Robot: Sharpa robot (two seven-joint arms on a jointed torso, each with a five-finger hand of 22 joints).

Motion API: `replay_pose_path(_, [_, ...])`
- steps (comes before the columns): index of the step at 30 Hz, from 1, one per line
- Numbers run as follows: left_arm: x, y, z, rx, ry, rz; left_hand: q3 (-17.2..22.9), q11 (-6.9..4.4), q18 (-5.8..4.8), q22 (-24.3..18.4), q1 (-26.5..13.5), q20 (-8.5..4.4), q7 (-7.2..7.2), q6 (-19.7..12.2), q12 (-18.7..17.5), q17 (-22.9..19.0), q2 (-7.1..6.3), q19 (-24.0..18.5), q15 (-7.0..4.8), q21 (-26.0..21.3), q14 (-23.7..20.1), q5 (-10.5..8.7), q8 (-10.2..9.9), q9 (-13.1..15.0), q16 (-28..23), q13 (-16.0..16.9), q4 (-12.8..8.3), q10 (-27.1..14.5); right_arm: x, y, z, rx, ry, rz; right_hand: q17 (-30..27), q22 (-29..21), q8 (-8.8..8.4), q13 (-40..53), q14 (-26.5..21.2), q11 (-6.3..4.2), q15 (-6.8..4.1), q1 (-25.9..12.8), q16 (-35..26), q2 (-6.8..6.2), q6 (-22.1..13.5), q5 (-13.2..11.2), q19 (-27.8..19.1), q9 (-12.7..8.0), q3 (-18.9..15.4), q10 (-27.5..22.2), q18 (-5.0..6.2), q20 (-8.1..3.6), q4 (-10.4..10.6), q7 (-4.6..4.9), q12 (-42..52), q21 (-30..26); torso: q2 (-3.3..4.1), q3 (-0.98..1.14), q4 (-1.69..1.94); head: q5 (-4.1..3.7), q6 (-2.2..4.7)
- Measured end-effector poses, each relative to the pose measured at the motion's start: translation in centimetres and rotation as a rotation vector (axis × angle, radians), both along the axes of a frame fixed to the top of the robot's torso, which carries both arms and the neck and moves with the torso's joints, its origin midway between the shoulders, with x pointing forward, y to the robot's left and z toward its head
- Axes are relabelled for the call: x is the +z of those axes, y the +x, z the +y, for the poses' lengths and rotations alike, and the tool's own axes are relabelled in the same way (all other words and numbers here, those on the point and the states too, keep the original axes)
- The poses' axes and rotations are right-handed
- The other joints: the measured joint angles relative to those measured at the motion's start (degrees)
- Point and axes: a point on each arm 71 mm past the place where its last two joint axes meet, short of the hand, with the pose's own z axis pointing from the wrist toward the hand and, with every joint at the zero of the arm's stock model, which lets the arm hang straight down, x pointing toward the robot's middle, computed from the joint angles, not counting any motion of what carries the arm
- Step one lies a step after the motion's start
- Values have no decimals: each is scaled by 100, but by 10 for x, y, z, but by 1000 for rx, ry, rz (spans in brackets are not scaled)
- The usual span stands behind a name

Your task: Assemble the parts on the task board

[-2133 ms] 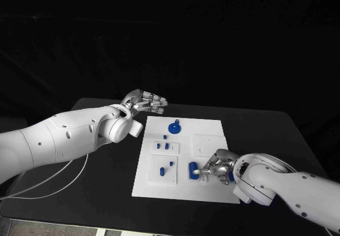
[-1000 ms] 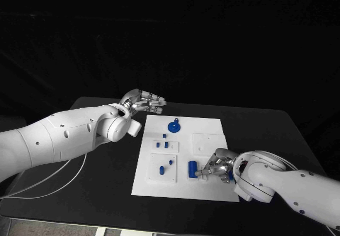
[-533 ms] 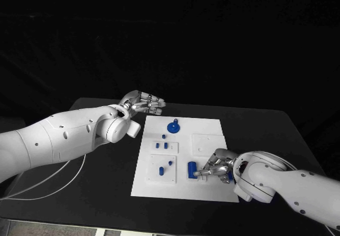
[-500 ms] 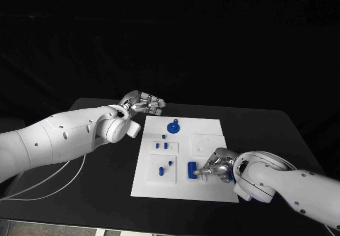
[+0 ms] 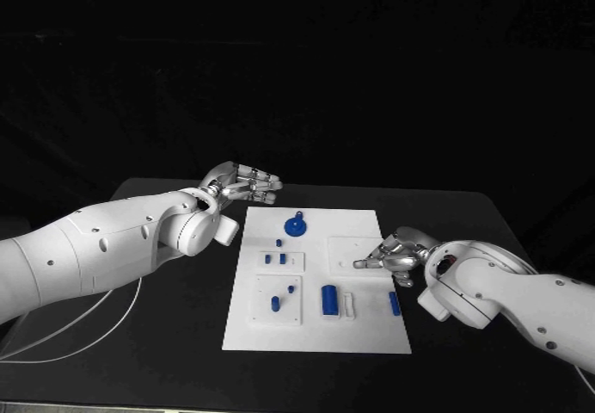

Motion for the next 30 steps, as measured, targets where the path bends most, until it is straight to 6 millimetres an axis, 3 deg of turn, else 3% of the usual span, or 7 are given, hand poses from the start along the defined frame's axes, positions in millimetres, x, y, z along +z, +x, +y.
replay_pose_path(3, [0, 0, 0, -1, -1, -3, 0, 0, 0, 0, 0, -6, 0, 0, 0, 0, 0, 6, 0, 0, 0, 0, 0, 0, 0, 0, 0, 0, 1, 2, -17, -20, -30, 16, -10, 0, 0, -17, 0, 0, 0, -6, 0, 31, 0, 46, 0, -8, 142, 0, 0, 0, -94, 0, -40, -44, -8, 3, -10, -38, -4])
replay_pose_path(6, [-1, -1, 0, -3, -3, -4, 0, 0, 0, 0, 0, -21, 0, 0, 0, 0, 0, 21, 0, 0, 0, 0, 0, 0, 0, 0, 0, 0, 0, 2, -27, -28, -58, 46, -27, 0, 0, -35, 0, 1, 0, -167, 0, 192, 0, 2, 0, -27, 92, -1, 0, 0, -209, 0, -68, -78, -13, 9, -17, -78, -18])
replay_pose_path(13, [-5, -3, 4, 4, -3, -2, 0, 0, 1, -5, -30, -21, 0, 0, 0, -1, 30, 21, 0, 0, 0, 0, 0, 0, 0, 0, 0, 0, -4, -5, -41, -21, -137, 108, -86, -1, 0, -96, 0, 22, 0, -177, -76, 202, 0, -27, 0, -38, 92, -22, 0, 0, -298, 0, -165, -174, -25, 27, -38, -144, -27])
replay_pose_path(19, [-6, -3, 6, 11, -4, -6, 0, 0, 0, -10, -30, -20, 0, 0, 0, -1, 30, 21, 0, 22, 0, 0, 0, 0, 0, 0, 0, 0, -11, -8, -48, 7, -231, 122, -171, -1, 0, -192, 0, 34, 0, -253, -187, 168, -27, -13, 0, -61, -13, -97, 0, 0, -192, 27, -287, -306, -35, 29, -46, -180, -13])
replay_pose_path(23, [-6, -4, 6, 14, -4, -7, 0, 0, 0, -16, -30, -20, 0, 0, 0, -1, 30, 21, 0, 22, 0, 0, 0, 0, 0, 0, 0, 0, -21, -12, -50, 23, -283, 133, -195, -1, 0, -240, 0, 34, 0, -321, -234, 224, -27, 113, 0, -62, -205, -97, 0, 0, -99, 27, -292, -381, -35, 28, -45, -183, -13])
replay_pose_path(30, [-7, -4, 6, 13, -4, -6, 0, 0, 0, -23, -30, -20, 0, 0, 0, -1, 30, 20, 0, 22, 0, 0, 0, 0, 0, 0, 0, 0, -34, -16, -52, 40, -342, 141, -195, -1, 0, -255, 0, 34, 0, -343, -234, 246, -27, 113, 0, -62, -296, -96, 0, 0, -51, 27, -292, -411, -31, 26, -41, -164, -13])
